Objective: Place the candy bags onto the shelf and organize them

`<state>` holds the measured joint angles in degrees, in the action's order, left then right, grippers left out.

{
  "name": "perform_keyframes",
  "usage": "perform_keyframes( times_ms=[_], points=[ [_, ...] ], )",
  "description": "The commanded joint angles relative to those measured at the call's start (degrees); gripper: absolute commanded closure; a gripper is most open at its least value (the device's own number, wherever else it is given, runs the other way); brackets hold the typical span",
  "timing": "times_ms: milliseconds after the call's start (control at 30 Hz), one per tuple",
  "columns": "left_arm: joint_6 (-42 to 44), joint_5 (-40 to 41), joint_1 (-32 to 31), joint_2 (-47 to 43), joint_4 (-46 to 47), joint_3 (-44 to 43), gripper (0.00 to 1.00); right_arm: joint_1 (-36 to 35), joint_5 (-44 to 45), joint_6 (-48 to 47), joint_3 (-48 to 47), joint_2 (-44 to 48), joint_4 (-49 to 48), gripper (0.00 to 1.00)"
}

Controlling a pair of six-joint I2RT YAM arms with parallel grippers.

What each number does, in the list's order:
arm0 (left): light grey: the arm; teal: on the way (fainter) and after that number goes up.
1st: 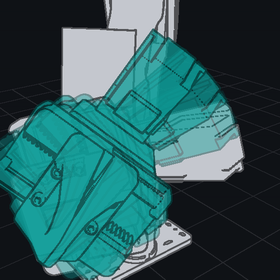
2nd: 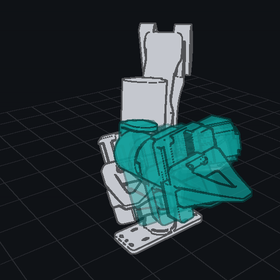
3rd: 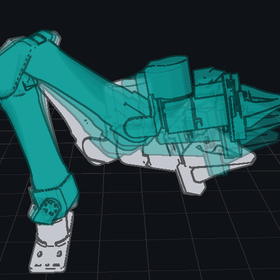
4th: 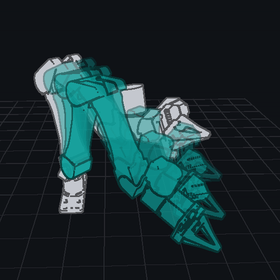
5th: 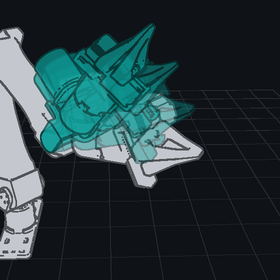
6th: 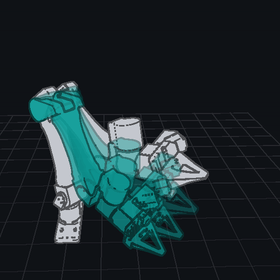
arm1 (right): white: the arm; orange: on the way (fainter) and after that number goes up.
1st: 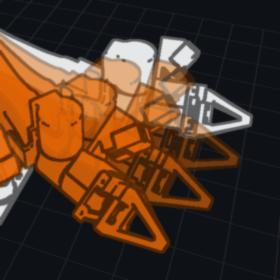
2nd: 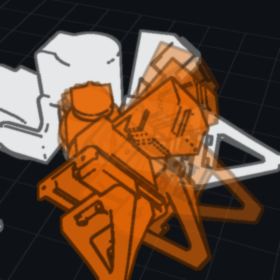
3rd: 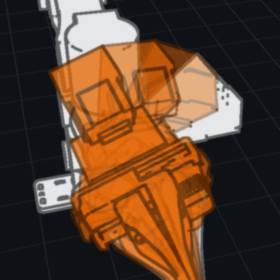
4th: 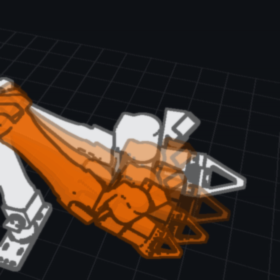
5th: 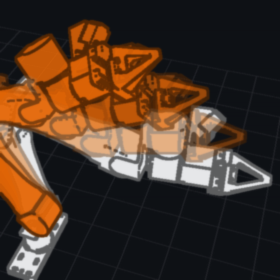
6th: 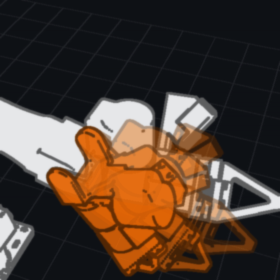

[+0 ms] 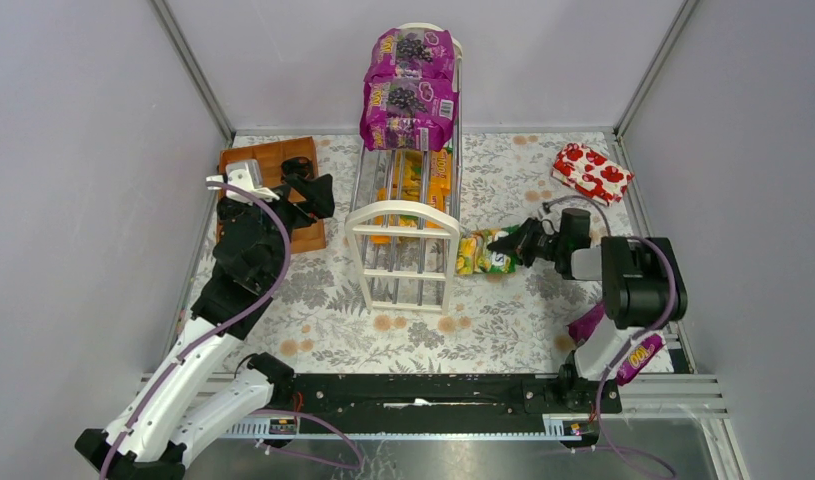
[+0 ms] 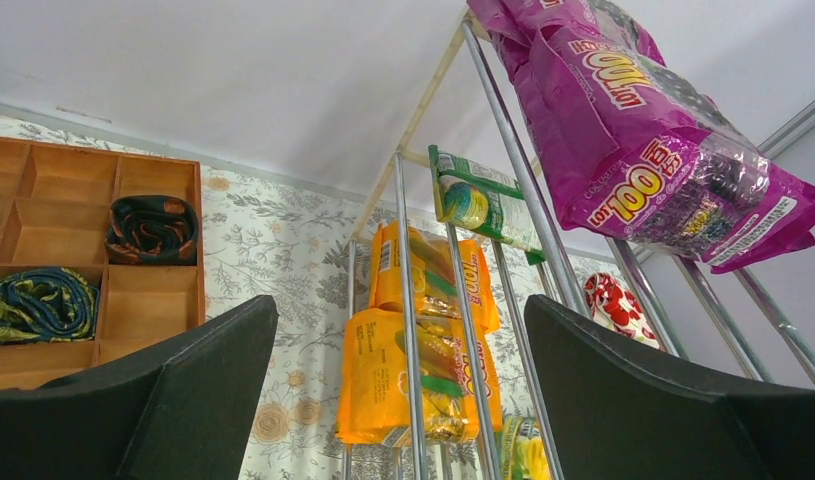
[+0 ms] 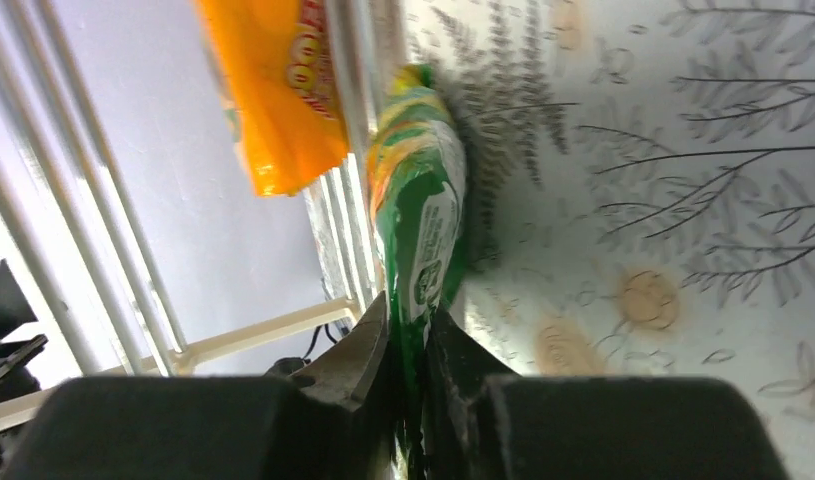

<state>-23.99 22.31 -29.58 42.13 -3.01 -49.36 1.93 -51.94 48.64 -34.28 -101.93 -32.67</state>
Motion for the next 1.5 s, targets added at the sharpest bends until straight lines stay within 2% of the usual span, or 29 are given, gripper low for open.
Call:
perform_keyframes(
  times_ms=[0,100,267,367,467,567,767,1033,1167,1267,1467],
  points=[
    [0.0,-0.79,-0.07,-0.37,1.9,-0.38,0.01,2.48,-0.35,2.48,1.33,9.88,-1.76,0.89],
    [-0.01,-0.85,-0.12,-0.82,1.93,-0.37,0.01,4.31,-1.03,1.49,0.32,16.06,3.45,0.9],
    [-0.04,-0.74,-0.12,-1.64,1.91,-0.43,0.01,4.92,-0.9,-2.51,-6.78,23.52,16.0,0.91],
    [-0.09,-0.61,-0.12,-1.95,1.95,-0.39,0.01,4.92,-1.31,-0.25,-11.59,25.55,17.43,0.91],
    [-0.14,-0.71,-0.1,-2.05,1.95,-0.34,0.01,4.61,-3.27,5.69,-16.08,25.18,13.43,0.92],
    [-0.27,-1.05,-0.12,-2.07,2.03,-0.38,0.01,2.45,-3.67,12.93,-20.31,23.0,6.86,0.94],
    [-0.19,-0.94,-0.12,-2.05,1.95,-0.38,0.01,-7.28,-2.41,24.74,-29.76,12.81,-5.81,0.95],
    [-0.09,-0.83,-0.12,-2.0,1.95,-0.48,0.01,-15.17,-0.46,35.57,-39.67,-2.44,-17.04,0.95],
    [-0.03,-0.78,-0.11,-2.04,1.95,-0.47,0.01,-17.42,-0.4,36.41,-44.71,-7.89,-16.23,0.96],
    [0.07,-0.73,-0.12,-2.2,1.95,-0.54,0.01,-17.93,0.71,35.41,-45.05,-9.53,-14.77,0.96],
    [-0.01,-0.93,-0.12,-2.4,1.9,-0.58,0.01,-17.99,2.75,27.55,-45.59,-9.64,-4.1,0.94]
  ],
)
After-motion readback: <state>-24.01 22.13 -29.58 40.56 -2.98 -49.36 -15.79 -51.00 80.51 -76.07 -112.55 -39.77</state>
